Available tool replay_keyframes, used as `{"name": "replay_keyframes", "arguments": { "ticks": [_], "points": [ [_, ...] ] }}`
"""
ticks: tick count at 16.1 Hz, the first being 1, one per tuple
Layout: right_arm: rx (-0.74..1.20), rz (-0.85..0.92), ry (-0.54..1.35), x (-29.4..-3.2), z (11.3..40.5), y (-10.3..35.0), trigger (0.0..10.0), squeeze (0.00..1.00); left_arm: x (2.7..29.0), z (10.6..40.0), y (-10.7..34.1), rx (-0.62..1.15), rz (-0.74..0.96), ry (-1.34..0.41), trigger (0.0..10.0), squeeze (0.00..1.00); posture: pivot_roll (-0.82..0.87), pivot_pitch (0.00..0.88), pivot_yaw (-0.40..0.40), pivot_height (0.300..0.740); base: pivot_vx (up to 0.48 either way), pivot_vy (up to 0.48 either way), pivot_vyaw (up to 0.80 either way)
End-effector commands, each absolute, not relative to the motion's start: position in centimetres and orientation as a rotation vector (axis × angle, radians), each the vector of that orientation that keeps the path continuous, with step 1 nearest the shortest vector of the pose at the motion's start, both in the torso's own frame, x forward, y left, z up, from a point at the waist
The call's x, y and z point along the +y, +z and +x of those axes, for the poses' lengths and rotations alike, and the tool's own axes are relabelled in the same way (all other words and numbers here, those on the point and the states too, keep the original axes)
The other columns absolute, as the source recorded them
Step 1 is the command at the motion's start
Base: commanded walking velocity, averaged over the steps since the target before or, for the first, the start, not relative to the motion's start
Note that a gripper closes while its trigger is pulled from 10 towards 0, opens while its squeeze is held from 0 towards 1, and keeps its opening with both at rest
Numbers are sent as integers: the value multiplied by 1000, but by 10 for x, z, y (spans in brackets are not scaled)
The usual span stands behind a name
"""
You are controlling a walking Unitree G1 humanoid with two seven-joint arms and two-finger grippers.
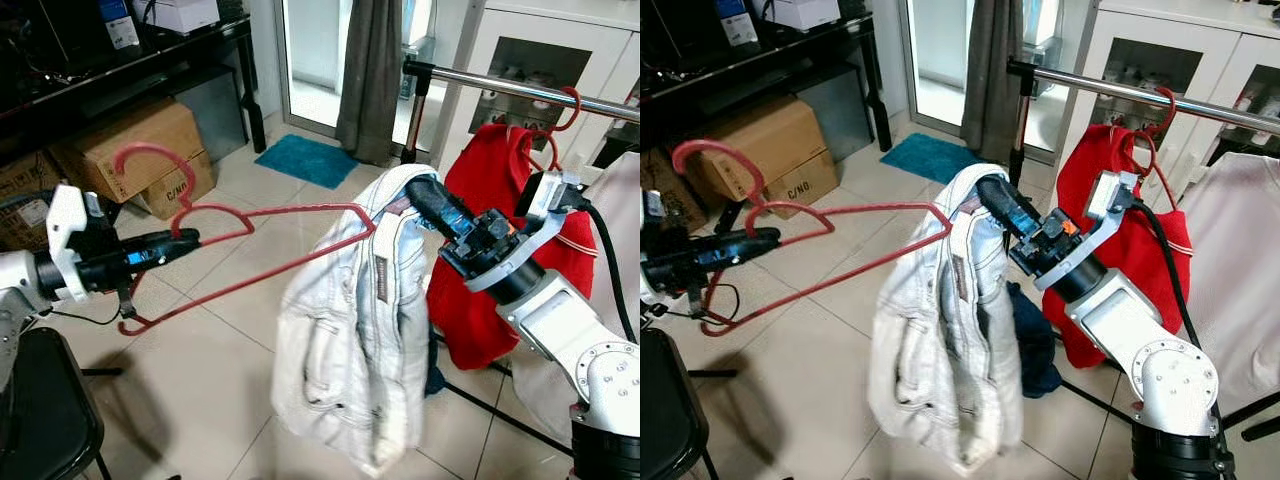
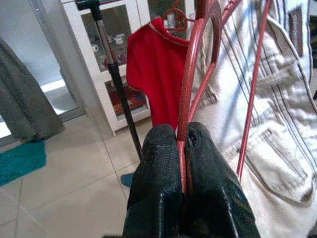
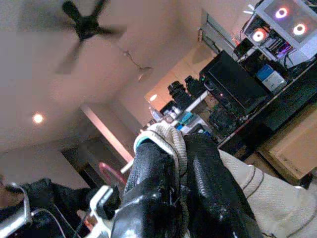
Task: Hang hanger
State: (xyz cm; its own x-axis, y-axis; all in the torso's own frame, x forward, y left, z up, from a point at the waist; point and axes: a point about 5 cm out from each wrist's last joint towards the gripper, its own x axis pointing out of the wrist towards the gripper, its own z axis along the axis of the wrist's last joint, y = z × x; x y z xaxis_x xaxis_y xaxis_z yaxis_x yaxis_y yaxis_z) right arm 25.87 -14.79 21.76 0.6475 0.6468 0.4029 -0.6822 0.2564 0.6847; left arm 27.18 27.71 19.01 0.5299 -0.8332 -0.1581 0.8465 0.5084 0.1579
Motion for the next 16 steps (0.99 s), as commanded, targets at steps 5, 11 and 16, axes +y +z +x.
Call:
{"name": "replay_keyframes", "arguments": {
  "ticks": [5,11,16],
  "points": [
    [-418,1060,734,-208,257,268,0,0,316,253,136,422,410,-799,0,0,-151,0,49,740,0,0,0],
    [-255,610,486,-187,281,271,0,0,291,268,122,544,726,-749,0,0,-153,0,53,740,0,0,0],
    [-28,-105,474,-125,289,234,0,0,216,306,114,580,862,-840,0,0,-160,0,63,740,0,0,0]
  ]
}}
